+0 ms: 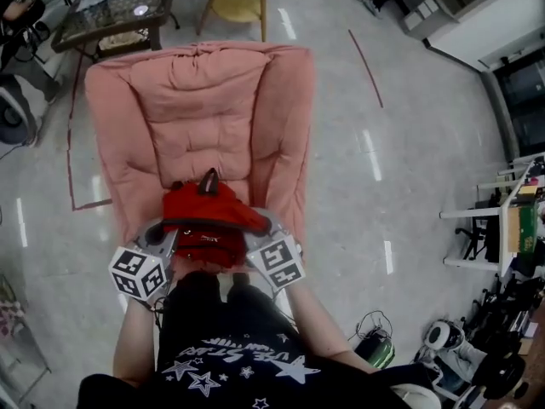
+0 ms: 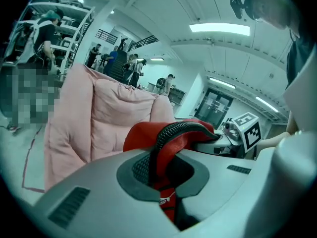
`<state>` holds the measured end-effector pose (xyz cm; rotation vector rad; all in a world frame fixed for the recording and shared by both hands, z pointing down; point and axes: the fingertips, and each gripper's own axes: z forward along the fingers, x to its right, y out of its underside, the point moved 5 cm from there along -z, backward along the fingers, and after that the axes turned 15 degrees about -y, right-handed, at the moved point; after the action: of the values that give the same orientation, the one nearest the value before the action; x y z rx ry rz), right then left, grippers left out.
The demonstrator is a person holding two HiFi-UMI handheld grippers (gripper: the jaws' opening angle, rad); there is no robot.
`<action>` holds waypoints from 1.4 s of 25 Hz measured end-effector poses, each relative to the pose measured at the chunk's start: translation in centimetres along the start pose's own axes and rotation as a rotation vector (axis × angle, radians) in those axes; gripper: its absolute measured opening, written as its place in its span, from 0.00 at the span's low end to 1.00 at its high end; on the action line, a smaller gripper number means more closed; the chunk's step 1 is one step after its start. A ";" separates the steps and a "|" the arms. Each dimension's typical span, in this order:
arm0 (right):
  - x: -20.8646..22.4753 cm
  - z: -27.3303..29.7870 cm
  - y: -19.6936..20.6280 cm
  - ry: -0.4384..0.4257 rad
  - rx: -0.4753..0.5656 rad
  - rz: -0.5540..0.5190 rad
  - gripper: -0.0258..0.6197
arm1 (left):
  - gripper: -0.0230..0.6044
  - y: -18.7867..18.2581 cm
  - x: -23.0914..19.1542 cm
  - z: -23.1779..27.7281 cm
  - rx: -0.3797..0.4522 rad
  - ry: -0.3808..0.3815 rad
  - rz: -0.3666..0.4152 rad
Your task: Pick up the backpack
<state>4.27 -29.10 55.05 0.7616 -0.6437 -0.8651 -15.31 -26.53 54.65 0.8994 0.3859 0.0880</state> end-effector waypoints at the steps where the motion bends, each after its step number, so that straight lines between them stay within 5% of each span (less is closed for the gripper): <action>1: -0.4 -0.4 -0.1 -0.014 0.002 -0.012 0.05 | 0.07 0.1 0.4 -0.8 0.004 -0.011 -0.008; 17: -5.5 -8.7 2.3 -0.149 0.110 -0.075 0.05 | 0.07 2.2 9.2 -9.9 0.152 -0.114 -0.076; 35: -9.7 -10.9 4.2 -0.208 0.100 -0.115 0.05 | 0.07 6.6 12.5 -15.7 0.104 -0.146 -0.067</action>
<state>9.47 -15.60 50.32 0.8112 -0.8383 -1.0325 -8.82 -7.77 47.43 0.9885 0.2864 -0.0601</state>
